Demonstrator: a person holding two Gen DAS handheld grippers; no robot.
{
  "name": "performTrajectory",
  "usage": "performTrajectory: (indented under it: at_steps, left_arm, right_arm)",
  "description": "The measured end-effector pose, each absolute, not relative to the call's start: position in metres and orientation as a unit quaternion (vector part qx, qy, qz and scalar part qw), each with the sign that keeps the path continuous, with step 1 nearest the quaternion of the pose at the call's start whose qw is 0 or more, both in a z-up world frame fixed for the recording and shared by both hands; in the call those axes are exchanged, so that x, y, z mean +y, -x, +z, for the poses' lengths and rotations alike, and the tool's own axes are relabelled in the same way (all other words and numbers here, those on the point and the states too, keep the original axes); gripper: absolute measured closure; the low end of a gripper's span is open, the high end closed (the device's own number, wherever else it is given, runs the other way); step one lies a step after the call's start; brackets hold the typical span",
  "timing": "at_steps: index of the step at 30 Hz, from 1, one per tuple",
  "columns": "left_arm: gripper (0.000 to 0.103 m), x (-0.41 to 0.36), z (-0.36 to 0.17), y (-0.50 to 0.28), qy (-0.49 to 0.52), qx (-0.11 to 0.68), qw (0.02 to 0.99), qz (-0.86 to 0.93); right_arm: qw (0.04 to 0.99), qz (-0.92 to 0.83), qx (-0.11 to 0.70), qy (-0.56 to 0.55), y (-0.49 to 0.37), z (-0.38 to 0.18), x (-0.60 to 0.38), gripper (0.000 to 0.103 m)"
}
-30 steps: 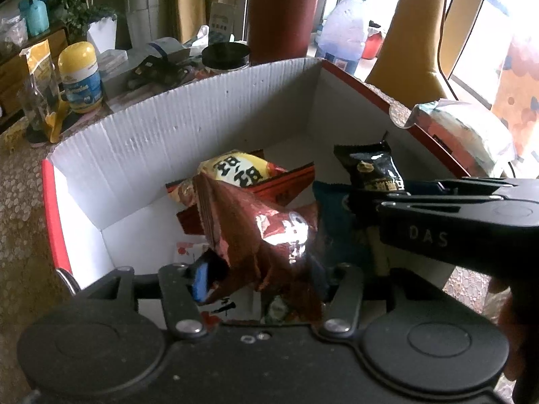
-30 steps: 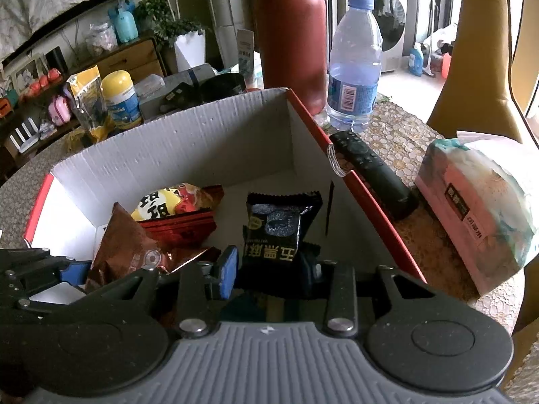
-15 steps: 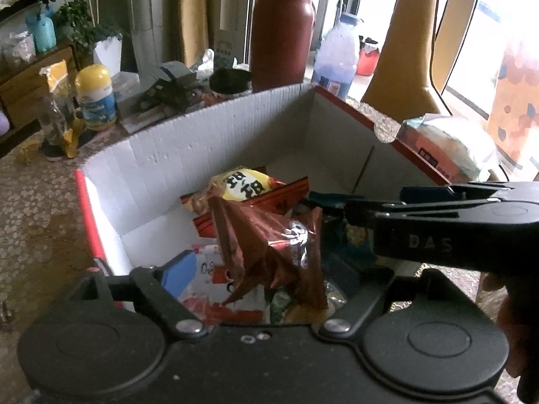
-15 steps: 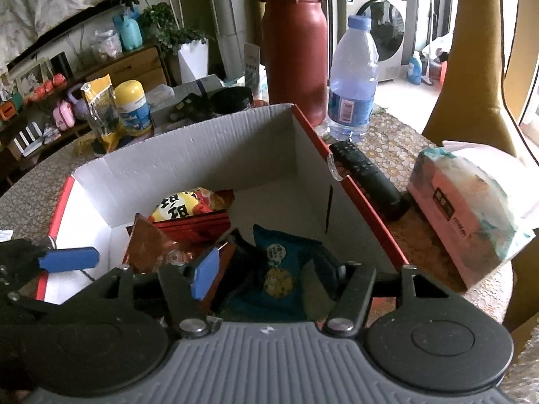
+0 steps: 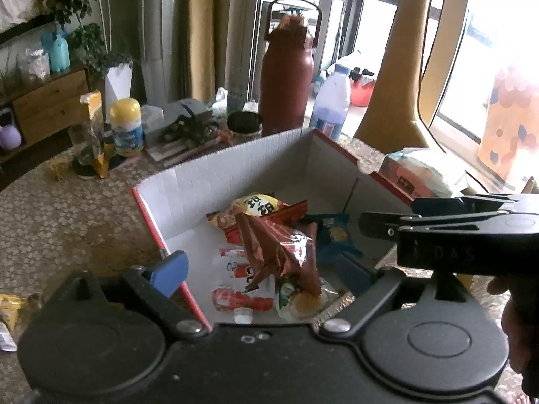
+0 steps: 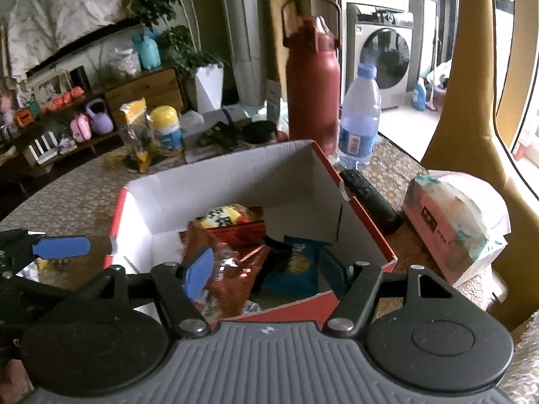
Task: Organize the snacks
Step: 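Withdraw both open tools from the box back over the table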
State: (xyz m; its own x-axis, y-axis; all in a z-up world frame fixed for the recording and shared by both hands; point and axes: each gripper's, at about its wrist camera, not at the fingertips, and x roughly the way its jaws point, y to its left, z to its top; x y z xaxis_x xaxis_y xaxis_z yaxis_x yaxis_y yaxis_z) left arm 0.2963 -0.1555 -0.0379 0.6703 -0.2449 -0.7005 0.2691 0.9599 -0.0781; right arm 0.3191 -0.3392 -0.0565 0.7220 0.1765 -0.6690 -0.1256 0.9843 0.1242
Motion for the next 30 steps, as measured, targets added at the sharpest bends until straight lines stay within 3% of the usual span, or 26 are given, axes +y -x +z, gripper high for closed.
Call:
performTrajectory:
  at_steps: [16,30]
  left_arm:
    - [0.0,-0.094,0.007,-0.217,0.004,0.313,0.941,-0.125]
    - [0.0,-0.006,0.011,-0.161,0.032,0.288,0.954,-0.072]
  right_arm:
    - [0.939,0.142,0.311,-0.041,-0.244,-0.005,-0.3,0.019]
    - [0.922,0.234,0.303,-0.051,-0.206,-0.009,-0.231,0.01]
